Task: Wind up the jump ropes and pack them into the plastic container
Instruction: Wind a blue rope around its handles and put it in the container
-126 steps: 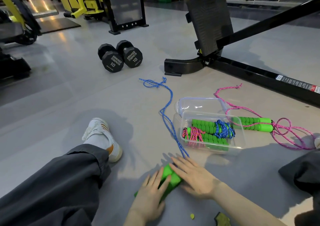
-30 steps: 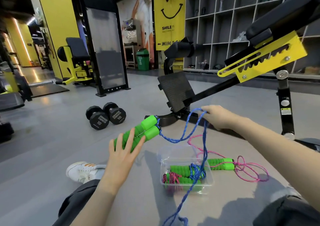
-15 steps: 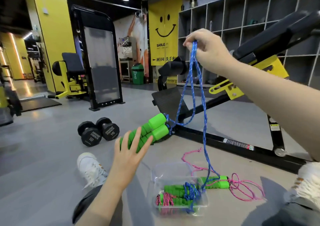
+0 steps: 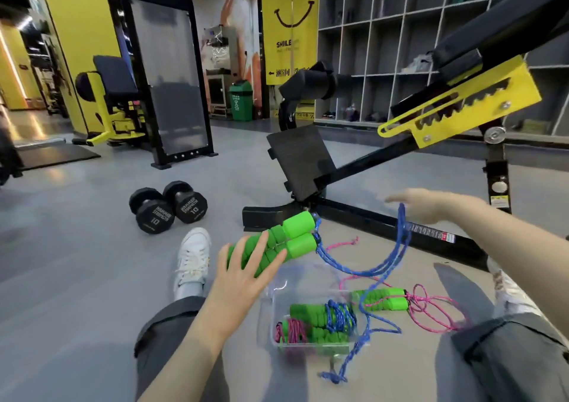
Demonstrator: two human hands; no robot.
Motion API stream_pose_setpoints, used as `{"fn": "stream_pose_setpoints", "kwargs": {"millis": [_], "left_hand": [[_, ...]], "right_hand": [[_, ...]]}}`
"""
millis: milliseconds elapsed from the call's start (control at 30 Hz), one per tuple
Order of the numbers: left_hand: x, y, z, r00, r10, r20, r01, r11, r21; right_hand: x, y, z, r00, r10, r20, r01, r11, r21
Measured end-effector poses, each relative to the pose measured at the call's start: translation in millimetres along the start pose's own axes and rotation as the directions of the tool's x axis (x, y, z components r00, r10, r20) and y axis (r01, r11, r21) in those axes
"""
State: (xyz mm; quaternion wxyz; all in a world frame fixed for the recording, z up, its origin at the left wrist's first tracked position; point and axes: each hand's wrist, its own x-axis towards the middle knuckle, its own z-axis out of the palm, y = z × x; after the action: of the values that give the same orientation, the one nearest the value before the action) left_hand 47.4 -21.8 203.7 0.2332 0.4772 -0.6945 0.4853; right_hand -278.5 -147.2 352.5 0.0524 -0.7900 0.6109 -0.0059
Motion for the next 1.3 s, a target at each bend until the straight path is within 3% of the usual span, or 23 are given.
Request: {"fn": "stream_pose_setpoints", "kwargs": {"millis": [100, 167, 267, 367, 667, 833, 1167, 1233, 1300], "left_hand": [[-7.4, 7.0, 10.5, 0.998, 0.035, 0.046, -0.034, 0.999, -0.010], [-10.2, 14.3, 16.1, 0.997, 0.065, 0.047, -0.065, 0.998, -0.014], [-13.5, 27.9, 23.2, 0.993, 0.099, 0.058, -0.097, 0.995, -0.040], [-19.1, 36.4, 30.2, 0.989, 0.137, 0.064, -0.132, 0.989, -0.067], [-29.5, 52.0, 41.2, 0.979, 0.185, 0.083, -0.175, 0.978, -0.111], [-28.2, 54.9, 46.2, 0.973, 0.215, 0.080, -0.204, 0.970, -0.129], [-30.6, 58.0, 50.2, 0.960, 0.255, 0.119, -0.232, 0.956, -0.178], [-29.3, 57.5, 50.4, 0.963, 0.246, 0.105, -0.227, 0.959, -0.166], [-28.1, 57.2, 49.1, 0.966, 0.242, 0.095, -0.227, 0.963, -0.142]], "right_hand": [[-5.8, -9.0, 52.5, 0.993, -0.075, 0.092, 0.069, 0.995, 0.068], [-14.4, -26.6, 83.1, 0.983, -0.183, 0.018, 0.166, 0.928, 0.333], [-33.3, -62.2, 111.8, 0.967, -0.226, -0.118, 0.234, 0.608, 0.758], [-35.3, -87.1, 126.9, 0.967, -0.201, -0.157, 0.228, 0.404, 0.886], [-29.9, -89.0, 153.3, 0.980, -0.082, -0.184, 0.201, 0.426, 0.882], [-33.2, -90.0, 153.0, 0.981, -0.079, -0.178, 0.193, 0.286, 0.938], [-31.8, -78.3, 164.0, 0.974, -0.105, -0.198, 0.224, 0.397, 0.890], [-33.3, -78.6, 165.7, 0.977, -0.120, -0.177, 0.208, 0.341, 0.917], [-36.7, -81.8, 165.6, 0.984, -0.112, -0.135, 0.154, 0.181, 0.971]]}}
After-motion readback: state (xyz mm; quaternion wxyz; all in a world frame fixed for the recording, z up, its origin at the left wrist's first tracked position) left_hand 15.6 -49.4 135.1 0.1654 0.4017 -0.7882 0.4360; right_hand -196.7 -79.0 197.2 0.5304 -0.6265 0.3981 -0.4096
